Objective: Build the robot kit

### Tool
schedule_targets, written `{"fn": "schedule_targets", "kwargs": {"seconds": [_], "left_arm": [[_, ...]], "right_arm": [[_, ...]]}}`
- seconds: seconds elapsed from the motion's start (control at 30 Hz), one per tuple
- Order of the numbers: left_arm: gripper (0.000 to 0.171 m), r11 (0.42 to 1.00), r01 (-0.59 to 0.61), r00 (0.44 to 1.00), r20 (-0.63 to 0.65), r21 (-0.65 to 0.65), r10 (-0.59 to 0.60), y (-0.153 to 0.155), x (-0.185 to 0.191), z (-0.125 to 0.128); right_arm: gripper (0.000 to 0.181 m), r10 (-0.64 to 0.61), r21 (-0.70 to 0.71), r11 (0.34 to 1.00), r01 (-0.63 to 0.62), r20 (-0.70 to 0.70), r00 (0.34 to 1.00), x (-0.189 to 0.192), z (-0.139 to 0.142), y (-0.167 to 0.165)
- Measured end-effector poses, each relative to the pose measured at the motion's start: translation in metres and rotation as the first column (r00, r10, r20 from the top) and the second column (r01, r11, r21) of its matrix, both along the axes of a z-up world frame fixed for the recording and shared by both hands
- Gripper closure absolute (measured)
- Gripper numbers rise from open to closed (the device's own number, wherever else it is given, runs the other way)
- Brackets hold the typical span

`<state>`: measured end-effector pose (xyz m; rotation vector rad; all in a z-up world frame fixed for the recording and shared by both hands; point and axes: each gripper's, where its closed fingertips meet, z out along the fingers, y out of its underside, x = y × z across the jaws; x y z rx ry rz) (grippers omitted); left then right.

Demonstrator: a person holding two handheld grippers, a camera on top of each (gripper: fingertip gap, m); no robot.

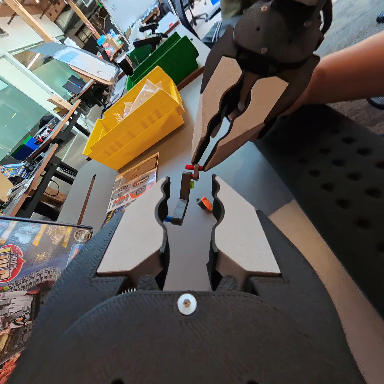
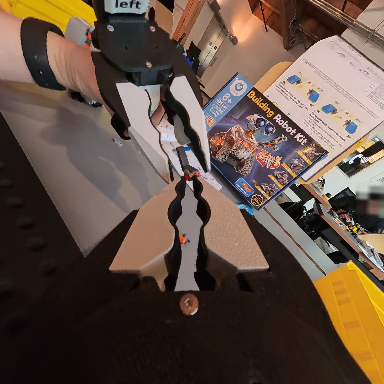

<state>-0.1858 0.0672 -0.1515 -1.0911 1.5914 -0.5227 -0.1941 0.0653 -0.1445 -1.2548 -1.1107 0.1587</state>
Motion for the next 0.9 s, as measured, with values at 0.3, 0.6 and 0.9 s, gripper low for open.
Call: {"fn": "schedule_targets", "kwargs": {"seconds": [0.3,0.6,0.9], "left_arm": [[0.146,0.999,-0.016,0.997,-0.074,0.034,0.018,0.006,0.000,-0.017],[0.158,0.998,-0.038,0.976,-0.211,0.047,0.047,0.013,-0.001,-0.053],[0.159,0.999,-0.042,0.961,-0.273,0.007,0.042,0.013,-0.004,-0.067]], "right_arm": [[0.174,-0.005,0.003,1.000,0.005,0.081,0.997,0.000,-0.015,0.002],[0.173,-0.009,-0.083,0.996,0.026,0.201,0.980,-0.001,-0.048,0.010],[0.173,0.000,-0.090,0.996,0.024,0.262,0.965,-0.004,-0.060,0.010]]}}
